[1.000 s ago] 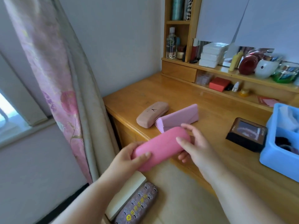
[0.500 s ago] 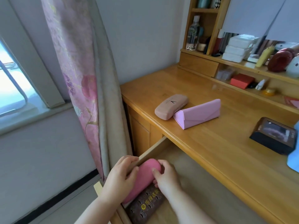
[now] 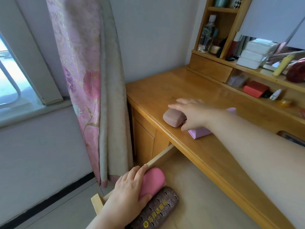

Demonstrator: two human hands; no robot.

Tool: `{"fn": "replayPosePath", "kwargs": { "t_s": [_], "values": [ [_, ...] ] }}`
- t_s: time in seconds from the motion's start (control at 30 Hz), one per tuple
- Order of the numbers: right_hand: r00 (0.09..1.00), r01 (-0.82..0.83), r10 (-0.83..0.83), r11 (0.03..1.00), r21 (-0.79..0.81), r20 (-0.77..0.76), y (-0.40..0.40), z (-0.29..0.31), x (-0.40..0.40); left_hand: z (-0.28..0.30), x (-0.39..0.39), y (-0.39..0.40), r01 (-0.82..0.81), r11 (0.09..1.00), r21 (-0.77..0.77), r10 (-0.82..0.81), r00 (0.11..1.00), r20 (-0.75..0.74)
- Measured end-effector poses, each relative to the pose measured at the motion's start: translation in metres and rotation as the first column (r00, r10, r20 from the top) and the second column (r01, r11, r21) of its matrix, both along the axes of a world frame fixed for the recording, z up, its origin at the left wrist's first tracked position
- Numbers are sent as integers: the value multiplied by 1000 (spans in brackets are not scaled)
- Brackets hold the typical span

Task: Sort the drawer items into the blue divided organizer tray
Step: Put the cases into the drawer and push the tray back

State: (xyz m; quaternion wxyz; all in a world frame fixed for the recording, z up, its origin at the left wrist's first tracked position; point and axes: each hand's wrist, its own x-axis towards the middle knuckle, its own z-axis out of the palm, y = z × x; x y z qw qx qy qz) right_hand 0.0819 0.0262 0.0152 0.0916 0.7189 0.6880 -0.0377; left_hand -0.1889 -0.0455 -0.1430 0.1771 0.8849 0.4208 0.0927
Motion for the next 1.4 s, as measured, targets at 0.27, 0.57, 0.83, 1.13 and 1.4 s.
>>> {"fn": "replayPosePath", "kwargs": {
  "t_s": [0.27,0.57,0.83,1.13,1.4],
  "values": [
    [923,-220,237,971,-90,303,26,-13,-25,-7,-2,2,-9,1000,-7,9,998,61],
    [821,-438,570,661,609,-28,-94,4,-75,17,-4,-1,-112,992,-61,127,870,476],
    [904,-401,426,879,259,-46,-190,-118,-128,14,-16,-15,-139,990,-34,141,898,418],
    [926,-182,281,917,355,-251,-202,-153,-141,15,-13,-15,-45,999,24,38,965,258],
    [951,-8,57,987,163,-305,-197,-163,-105,12,-9,-13,113,993,41,-112,994,-17]
  ]
}}
